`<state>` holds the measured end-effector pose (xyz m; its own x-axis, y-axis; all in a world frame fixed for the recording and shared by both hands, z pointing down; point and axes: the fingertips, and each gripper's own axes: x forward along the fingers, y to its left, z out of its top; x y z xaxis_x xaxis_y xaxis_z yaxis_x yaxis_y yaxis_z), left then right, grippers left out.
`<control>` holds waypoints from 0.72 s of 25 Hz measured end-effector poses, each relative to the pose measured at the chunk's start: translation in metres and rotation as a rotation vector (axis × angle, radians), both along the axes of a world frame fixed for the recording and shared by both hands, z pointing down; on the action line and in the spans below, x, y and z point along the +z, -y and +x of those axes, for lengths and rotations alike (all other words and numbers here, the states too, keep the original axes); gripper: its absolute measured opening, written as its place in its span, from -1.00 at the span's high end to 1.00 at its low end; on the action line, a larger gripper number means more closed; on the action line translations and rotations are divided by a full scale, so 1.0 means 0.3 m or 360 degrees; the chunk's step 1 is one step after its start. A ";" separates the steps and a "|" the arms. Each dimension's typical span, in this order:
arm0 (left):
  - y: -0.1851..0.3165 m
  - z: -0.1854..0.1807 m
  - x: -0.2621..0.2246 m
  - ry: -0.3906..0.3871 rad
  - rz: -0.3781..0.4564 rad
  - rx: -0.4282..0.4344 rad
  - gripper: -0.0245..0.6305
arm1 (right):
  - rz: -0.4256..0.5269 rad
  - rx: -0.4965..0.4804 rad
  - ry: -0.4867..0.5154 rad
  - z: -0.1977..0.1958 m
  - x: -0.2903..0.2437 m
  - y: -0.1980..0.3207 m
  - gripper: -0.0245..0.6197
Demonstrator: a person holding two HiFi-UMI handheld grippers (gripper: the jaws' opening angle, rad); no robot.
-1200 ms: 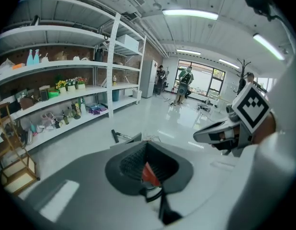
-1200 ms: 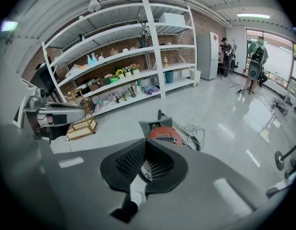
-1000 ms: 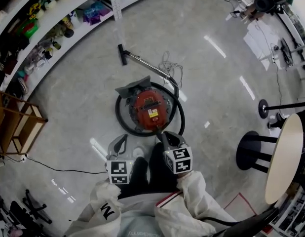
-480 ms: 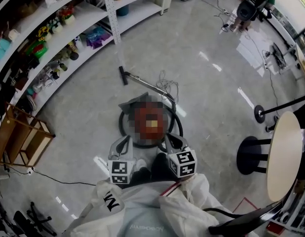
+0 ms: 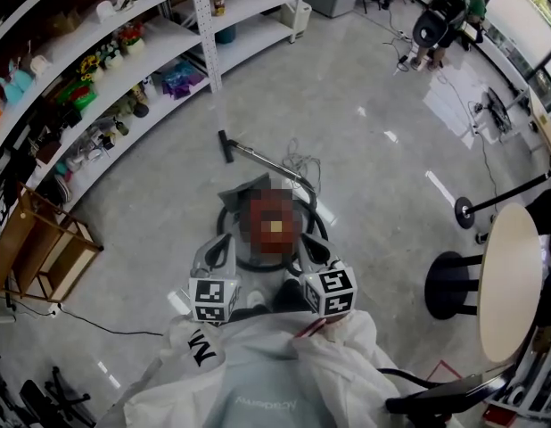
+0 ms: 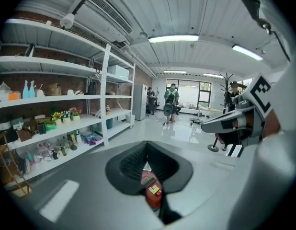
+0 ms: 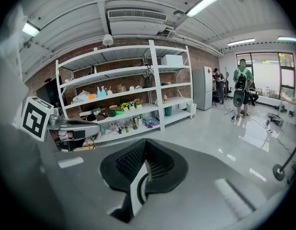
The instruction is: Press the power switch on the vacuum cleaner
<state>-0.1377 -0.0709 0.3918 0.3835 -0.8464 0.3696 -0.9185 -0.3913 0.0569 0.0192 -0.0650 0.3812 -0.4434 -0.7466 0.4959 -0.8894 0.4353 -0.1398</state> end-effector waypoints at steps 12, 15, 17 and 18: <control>-0.026 0.018 -0.018 -0.0020 0.0025 0.0057 0.93 | 0.0014 0.0085 -0.0025 0.031 -0.019 -0.062 0.92; -0.047 0.029 -0.008 -0.0012 0.0013 0.0079 0.93 | -0.0010 0.0117 -0.0023 0.054 -0.002 -0.087 0.92; -0.060 0.036 -0.007 -0.0001 0.0006 0.0085 0.93 | -0.0022 0.0122 -0.0019 0.062 0.002 -0.101 0.92; -0.064 0.040 -0.009 0.0003 0.0004 0.0087 0.93 | -0.0028 0.0122 -0.0017 0.065 0.004 -0.106 0.92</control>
